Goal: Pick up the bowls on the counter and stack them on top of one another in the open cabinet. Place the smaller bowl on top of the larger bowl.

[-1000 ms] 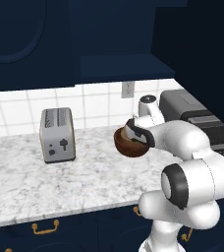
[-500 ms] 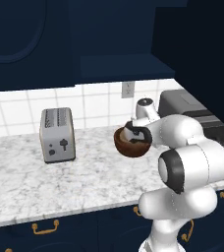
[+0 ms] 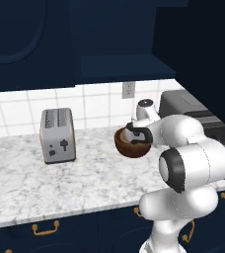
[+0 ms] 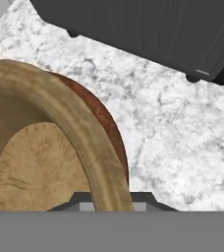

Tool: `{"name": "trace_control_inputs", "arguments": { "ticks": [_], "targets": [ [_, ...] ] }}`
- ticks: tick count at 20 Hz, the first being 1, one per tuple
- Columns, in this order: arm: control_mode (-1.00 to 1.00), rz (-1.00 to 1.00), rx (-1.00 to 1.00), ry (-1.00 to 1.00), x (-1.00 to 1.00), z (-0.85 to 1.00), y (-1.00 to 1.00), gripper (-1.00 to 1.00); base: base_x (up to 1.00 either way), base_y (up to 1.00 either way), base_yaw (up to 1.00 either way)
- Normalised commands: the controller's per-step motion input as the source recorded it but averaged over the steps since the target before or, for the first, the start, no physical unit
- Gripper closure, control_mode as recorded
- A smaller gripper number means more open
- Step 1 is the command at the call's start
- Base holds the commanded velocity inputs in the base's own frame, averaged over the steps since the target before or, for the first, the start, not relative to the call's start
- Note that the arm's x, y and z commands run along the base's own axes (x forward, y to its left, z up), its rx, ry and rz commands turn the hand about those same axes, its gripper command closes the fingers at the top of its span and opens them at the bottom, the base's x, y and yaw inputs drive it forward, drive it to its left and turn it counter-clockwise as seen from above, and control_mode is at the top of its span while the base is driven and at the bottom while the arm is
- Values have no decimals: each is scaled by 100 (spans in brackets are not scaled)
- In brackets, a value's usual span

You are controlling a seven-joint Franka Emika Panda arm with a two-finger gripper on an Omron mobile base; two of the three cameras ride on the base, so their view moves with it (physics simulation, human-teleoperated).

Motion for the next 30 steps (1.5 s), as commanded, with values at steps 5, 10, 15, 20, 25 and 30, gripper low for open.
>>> {"name": "trace_control_inputs", "arguments": {
  "ticks": [5, 10, 15, 20, 25, 30],
  "targets": [
    [-100, 0, 0, 0, 27, 0, 0, 100, 0, 0, 0],
    [-100, 0, 0, 0, 2, 0, 0, 100, 0, 0, 0],
    [-100, 0, 0, 1, 0, -3, 0, 100, 0, 0, 0],
    [-100, 0, 0, 2, 0, -7, 0, 100, 0, 0, 0],
    [-100, 0, 0, 0, 0, 0, 0, -100, 0, 0, 0],
    [-100, 0, 0, 0, 0, 0, 0, -100, 0, 0, 0]
  ]
}}
